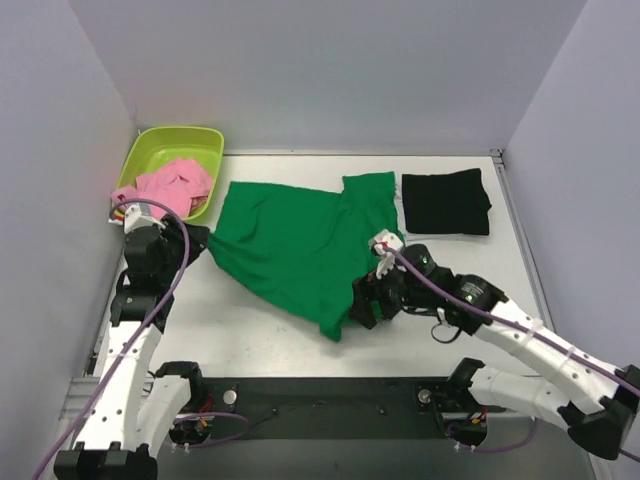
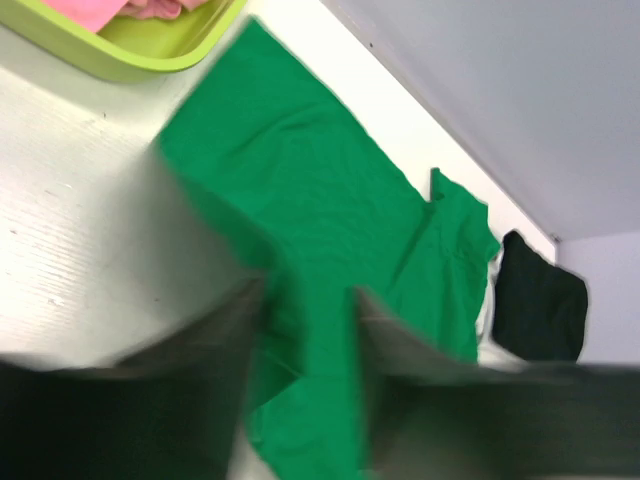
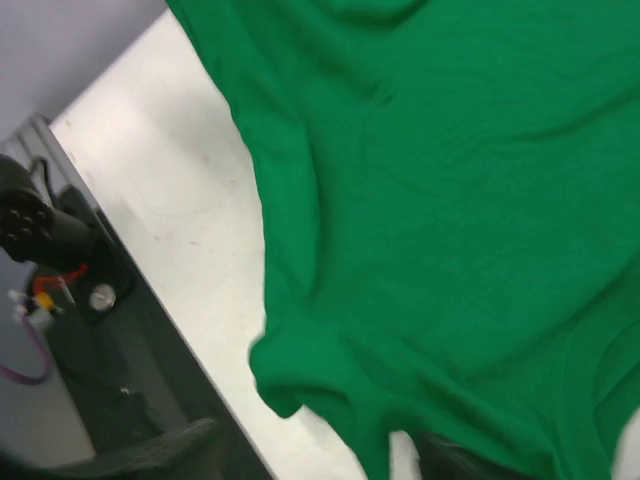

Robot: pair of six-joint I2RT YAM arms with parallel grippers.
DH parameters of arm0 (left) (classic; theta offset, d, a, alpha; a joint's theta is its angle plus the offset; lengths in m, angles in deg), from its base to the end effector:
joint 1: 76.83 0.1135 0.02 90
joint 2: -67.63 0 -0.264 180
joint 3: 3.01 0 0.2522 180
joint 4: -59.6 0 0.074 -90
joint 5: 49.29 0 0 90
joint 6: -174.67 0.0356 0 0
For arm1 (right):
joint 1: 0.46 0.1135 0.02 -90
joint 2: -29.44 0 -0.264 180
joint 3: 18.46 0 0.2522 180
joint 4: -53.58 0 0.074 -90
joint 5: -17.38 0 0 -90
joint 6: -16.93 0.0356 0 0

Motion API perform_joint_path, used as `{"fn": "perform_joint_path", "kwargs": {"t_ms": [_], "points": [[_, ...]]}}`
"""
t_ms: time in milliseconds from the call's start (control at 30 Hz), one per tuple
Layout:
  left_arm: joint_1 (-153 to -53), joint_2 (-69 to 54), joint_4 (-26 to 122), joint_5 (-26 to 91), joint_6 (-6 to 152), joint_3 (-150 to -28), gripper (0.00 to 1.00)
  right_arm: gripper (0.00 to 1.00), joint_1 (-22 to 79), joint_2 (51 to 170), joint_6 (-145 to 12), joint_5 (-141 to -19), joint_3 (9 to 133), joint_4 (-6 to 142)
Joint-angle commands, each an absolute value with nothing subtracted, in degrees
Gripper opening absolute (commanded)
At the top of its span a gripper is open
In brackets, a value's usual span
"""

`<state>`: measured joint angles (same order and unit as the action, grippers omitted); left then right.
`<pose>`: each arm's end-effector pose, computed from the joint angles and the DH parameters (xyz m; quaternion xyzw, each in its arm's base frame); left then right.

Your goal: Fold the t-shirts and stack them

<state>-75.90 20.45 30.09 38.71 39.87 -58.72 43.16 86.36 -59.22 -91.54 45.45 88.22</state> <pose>0.1923 0.0019 0.3053 -0.3110 0.7630 -0.2249 0.5201 0.1525 0.1612 0.3154 -0.2990 0.7938 0.3688 0.3801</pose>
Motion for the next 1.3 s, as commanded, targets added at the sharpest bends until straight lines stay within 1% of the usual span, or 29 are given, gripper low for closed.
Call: {"fn": "perform_joint_path", "kwargs": {"t_ms": [0,33,100,200,367,567,700,867,900,1067,1267], "points": [[-79.29,25.44,23.08,46.86,42.13,-62.03,0.79,1.0,50.51,75.26,-55.32,-79.32,44.26,90.81],[-79.38,25.62,23.25,46.61,42.39,-62.64,0.89,1.0,50.52,74.1,-53.92,-77.3,43.82,89.85],[-79.47,24.92,23.86,45.38,42.83,-63.17,0.9,1.0,50.52,73.47,-52.59,-74.48,43.99,89.49],[-79.47,22.37,24.48,43.18,42.57,-63.96,0.91,1.0,50.61,76.18,-51.27,-70.7,44.25,90.54],[-79.55,21.75,27.99,40.72,41.87,-61.07,0.92,1.0,50.26,80.58,-48.2,-64.37,41.18,88.35],[-81.13,16.84,31.59,39.22,40.99,-57.29,0.92,1.0,44.63,92.87,-43.45,-66.47,37.66,81.06],[-84.38,9.04,33.35,40.27,41.69,-55.97,0.91,0.99,43.4,102.99,-41.52,-67.79,38.27,76.84],[-88.86,-3.1,33.97,40.27,42.66,-59.65,0.9,0.98,42.26,112.03,-42.04,-66.47,43.63,74.9],[-89.22,-6.43,34.41,41.58,42.66,-60.18,0.89,0.98,41.99,113.19,-42.13,-66.12,44.42,74.73],[-89.75,-13.48,36.43,43.88,42.04,-64.49,0.89,0.97,40.24,118.46,-44.24,-62.79,50.82,74.81],[-89.75,-24.81,35.38,45.72,42.39,-73.0,0.89,0.96,37.69,125.66,-46.78,-64.18,57.77,75.42]]}}
